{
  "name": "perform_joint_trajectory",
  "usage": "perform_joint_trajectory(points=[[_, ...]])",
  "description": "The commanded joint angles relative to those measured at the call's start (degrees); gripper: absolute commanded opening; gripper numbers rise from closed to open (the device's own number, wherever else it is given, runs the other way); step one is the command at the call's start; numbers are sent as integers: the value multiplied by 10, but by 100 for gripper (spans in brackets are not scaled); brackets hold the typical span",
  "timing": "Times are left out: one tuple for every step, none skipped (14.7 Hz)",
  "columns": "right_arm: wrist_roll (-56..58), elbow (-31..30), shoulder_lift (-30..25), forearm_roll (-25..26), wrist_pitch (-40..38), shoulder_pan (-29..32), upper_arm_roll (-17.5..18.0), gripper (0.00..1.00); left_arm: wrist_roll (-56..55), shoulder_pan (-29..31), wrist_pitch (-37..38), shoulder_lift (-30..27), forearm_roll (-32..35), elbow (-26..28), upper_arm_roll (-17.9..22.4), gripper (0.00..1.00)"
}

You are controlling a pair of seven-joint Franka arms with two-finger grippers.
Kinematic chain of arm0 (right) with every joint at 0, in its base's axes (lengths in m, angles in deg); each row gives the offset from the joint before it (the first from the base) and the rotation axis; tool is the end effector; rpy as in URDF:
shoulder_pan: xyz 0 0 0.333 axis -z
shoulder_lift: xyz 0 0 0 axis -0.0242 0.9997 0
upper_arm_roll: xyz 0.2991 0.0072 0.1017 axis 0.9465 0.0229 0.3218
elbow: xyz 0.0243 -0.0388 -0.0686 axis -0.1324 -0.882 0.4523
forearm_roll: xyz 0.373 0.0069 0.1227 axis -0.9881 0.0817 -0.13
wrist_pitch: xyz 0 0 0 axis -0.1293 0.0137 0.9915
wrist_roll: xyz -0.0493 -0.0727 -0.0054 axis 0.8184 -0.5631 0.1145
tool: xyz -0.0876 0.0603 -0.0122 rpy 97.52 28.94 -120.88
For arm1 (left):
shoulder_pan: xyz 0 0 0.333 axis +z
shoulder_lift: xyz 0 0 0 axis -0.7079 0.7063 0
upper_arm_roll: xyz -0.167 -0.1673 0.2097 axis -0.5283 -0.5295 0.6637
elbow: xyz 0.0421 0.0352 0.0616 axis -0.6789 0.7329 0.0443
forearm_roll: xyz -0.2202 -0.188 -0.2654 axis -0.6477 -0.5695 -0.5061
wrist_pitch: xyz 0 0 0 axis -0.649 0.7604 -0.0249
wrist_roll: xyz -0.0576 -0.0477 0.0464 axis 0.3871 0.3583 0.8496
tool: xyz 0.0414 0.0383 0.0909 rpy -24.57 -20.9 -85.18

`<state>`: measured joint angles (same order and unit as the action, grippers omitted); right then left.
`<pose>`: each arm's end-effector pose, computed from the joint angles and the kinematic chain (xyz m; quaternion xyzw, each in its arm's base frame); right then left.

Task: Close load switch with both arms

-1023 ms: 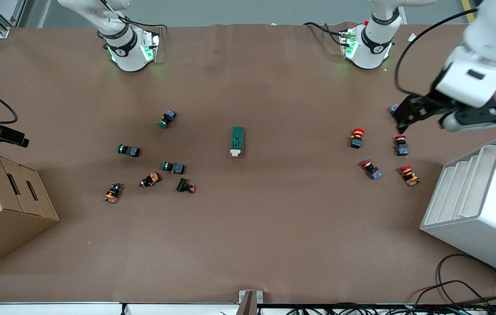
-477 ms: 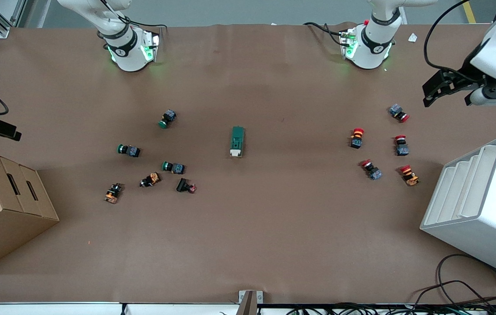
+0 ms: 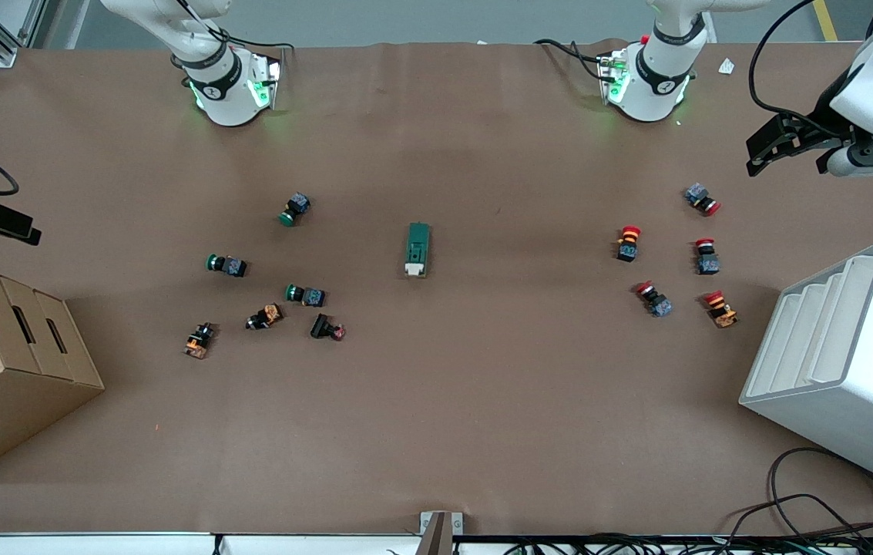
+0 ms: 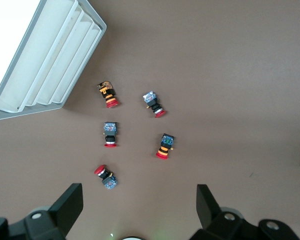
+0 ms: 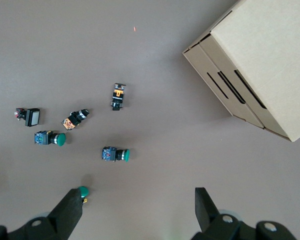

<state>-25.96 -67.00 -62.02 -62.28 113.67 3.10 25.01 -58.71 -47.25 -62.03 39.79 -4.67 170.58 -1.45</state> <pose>0.5905 -0.0526 0.6071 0.9978 -0.0491 -0.0430 0.0096 0.5018 -0.0654 0.6337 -0.9999 -0.0139 0.0001 0.0058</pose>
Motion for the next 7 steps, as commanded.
perform_joint_trajectory(points=[[8, -12, -1, -1, 6, 0, 2, 100, 10, 7, -3, 3, 0, -9, -1, 100], [8, -32, -9, -6, 26, -4, 2, 100, 7, 7, 1, 12, 1, -26, -1, 100], [9, -53, -29, -6, 38, -11, -3, 100, 7, 7, 6, 18, 2, -32, -1, 100], [9, -70, -43, -6, 47, -13, -3, 100, 7, 7, 7, 18, 1, -35, -1, 100], [9, -78, -52, -6, 48, -13, -4, 100, 9, 7, 8, 19, 1, -39, -1, 100], [10, -81, -56, -6, 46, -13, -5, 100, 10, 7, 8, 19, 1, -40, -1, 100], [11, -87, -66, -5, 45, -15, -5, 100, 9, 6, 9, 19, 1, -39, -2, 100]])
